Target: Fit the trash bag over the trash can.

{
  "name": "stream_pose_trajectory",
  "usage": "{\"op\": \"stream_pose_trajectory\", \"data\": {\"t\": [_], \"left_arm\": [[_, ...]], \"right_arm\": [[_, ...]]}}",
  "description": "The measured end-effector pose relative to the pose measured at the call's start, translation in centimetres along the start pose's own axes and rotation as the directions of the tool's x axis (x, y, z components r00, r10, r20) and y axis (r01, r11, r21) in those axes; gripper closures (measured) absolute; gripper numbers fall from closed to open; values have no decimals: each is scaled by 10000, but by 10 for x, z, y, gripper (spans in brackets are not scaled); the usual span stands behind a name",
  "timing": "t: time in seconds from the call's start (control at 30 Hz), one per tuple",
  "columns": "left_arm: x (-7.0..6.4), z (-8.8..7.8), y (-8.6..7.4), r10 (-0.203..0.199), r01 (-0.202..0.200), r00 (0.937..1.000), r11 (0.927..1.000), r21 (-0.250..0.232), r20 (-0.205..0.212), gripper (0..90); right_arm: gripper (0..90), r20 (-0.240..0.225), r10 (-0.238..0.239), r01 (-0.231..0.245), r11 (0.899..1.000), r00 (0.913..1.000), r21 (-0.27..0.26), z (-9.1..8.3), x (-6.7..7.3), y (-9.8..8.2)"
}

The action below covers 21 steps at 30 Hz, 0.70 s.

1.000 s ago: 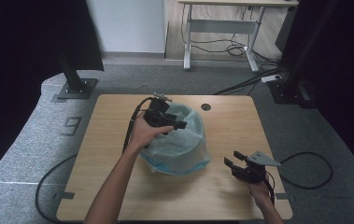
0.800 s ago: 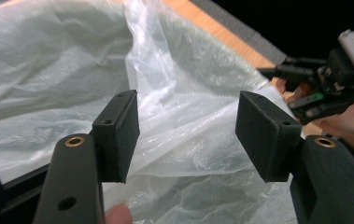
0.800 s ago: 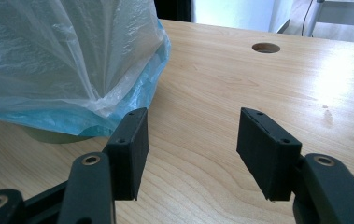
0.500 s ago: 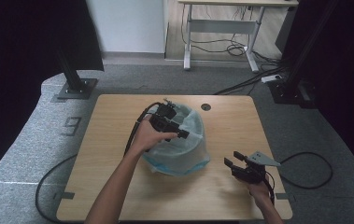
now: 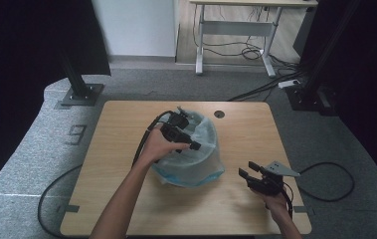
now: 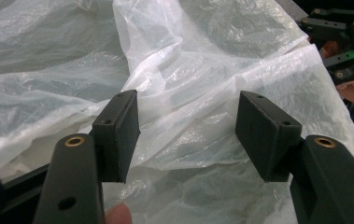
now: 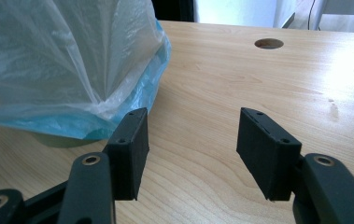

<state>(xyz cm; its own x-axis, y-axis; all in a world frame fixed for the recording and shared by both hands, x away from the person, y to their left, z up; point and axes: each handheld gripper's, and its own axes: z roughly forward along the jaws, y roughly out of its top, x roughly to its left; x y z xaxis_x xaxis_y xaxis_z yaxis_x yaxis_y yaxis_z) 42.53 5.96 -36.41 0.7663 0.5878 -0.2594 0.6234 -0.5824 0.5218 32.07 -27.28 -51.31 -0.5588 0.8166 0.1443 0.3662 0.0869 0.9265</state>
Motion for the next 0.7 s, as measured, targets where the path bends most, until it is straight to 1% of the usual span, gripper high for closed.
{"op": "stream_pose_trajectory", "data": {"t": [0.03,0.07,0.17,0.2,0.23,0.27,0.33,0.5,0.6,0.7], "left_arm": [[0,-1,-1,5,-5,10000,10000,-57,36,392],[-1,-3,-4,60,-59,10000,9999,-134,59,393],[-5,-5,-9,298,-300,9995,9993,241,72,396],[-6,-6,-11,333,-334,9994,9989,320,37,396],[-6,-6,-11,333,-334,9994,9989,320,37,397],[-8,-7,-13,348,-348,9994,9986,393,14,396],[-8,-8,-15,330,-331,9995,9986,406,19,396],[-8,-4,-18,318,-320,9995,9983,480,68,395],[-8,-4,-18,342,-345,9994,9985,436,77,394],[-8,-10,-19,399,-400,9992,9992,29,76,394]], "right_arm": [[427,0,0,0,10000,10000,0,0,0,0],[427,-16,115,-115,9999,9999,-62,-1,-1,0],[427,-8,250,-251,9996,9997,-95,-3,-3,0],[427,-83,402,-403,9991,9992,-136,-3,-4,0],[427,-83,402,-403,9991,9992,-136,-3,-4,0],[428,-211,691,-696,9973,9974,-231,-4,-5,1],[429,-256,827,-834,9961,9962,-276,-5,-6,2],[430,-247,869,-876,9958,9959,-258,-4,-6,1],[430,-251,858,-864,9960,9960,-239,-4,-6,1],[429,-220,864,-870,9959,9960,-258,-5,-7,1]]}}
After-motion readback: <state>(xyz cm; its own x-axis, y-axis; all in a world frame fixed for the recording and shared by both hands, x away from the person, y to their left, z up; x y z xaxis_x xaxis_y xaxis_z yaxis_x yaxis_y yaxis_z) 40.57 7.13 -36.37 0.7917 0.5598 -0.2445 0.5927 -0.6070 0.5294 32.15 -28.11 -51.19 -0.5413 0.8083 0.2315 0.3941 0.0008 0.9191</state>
